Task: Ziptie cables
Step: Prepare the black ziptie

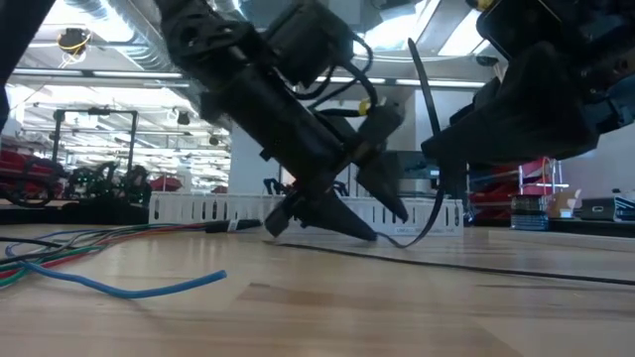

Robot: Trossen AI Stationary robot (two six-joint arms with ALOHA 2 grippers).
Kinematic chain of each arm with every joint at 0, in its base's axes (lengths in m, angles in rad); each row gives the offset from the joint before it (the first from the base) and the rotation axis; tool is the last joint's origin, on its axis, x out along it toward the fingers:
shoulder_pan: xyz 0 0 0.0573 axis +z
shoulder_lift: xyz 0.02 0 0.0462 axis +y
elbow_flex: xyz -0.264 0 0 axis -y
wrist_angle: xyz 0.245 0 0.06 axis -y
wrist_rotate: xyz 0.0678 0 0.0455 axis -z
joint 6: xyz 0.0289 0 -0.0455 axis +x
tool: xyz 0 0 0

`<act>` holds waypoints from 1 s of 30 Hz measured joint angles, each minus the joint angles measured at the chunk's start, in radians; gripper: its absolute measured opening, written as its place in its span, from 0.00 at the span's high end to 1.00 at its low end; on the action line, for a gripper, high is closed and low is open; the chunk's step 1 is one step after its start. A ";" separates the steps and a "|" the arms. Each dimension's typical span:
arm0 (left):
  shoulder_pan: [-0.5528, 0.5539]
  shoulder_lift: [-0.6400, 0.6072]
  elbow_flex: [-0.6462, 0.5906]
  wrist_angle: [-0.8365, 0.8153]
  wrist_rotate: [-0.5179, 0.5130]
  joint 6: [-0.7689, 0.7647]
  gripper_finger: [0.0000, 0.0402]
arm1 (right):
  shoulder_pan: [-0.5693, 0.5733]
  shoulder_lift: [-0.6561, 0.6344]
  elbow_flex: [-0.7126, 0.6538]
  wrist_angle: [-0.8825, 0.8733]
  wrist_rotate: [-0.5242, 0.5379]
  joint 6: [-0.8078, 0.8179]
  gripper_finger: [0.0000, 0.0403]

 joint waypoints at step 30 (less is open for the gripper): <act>-0.015 0.083 0.104 0.098 -0.092 0.438 1.00 | 0.010 0.000 0.000 -0.032 -0.001 0.056 1.00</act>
